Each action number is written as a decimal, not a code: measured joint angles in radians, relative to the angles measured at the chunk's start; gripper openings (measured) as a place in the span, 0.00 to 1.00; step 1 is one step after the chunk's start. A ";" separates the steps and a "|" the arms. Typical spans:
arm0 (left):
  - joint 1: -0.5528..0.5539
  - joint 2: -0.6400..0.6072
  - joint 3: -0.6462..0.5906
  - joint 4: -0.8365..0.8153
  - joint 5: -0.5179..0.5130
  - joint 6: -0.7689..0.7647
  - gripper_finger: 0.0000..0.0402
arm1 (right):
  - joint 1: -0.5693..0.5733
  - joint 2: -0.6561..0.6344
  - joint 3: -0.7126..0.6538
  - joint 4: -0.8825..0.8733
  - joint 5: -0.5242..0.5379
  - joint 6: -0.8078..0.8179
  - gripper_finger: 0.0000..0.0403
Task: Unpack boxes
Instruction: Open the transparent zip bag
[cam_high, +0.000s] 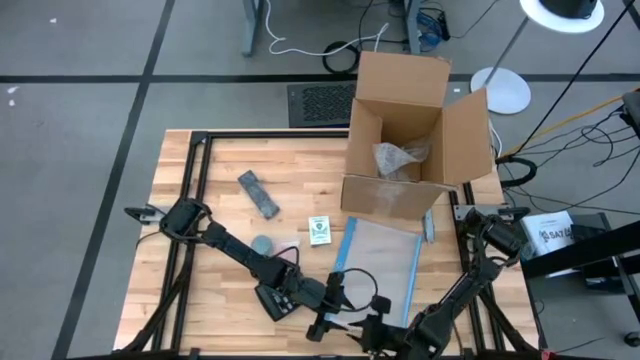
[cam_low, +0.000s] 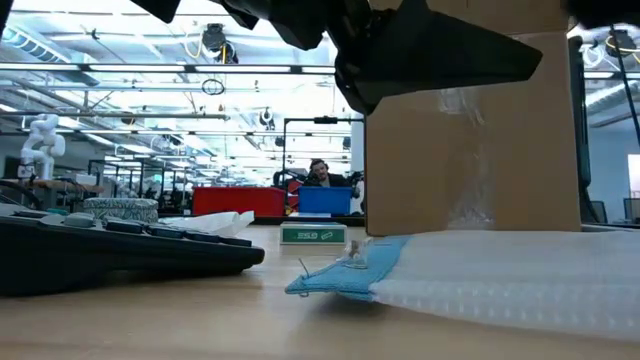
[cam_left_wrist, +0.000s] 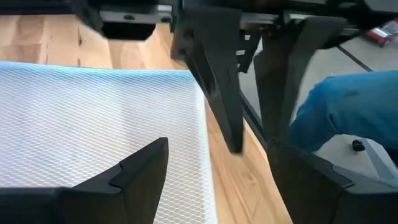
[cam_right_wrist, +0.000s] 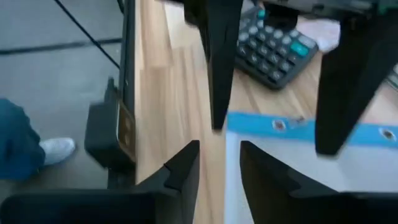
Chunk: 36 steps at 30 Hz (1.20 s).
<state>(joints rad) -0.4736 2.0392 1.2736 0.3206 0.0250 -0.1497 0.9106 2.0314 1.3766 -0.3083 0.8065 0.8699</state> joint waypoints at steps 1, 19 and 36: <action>-0.001 0.000 0.000 0.000 0.000 -0.001 0.69 | 0.012 -0.002 0.000 -0.033 -0.011 0.026 0.28; -0.026 0.209 0.251 -0.178 -0.038 -0.001 0.69 | 0.132 0.014 0.000 -0.373 -0.284 0.298 0.29; -0.024 0.245 0.306 -0.181 -0.038 0.000 0.69 | 0.145 0.102 0.008 -0.426 -0.344 0.333 0.23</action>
<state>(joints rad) -0.4973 2.2837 1.5799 0.1400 -0.0126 -0.1493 1.0559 2.1333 1.3842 -0.7343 0.4623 1.2025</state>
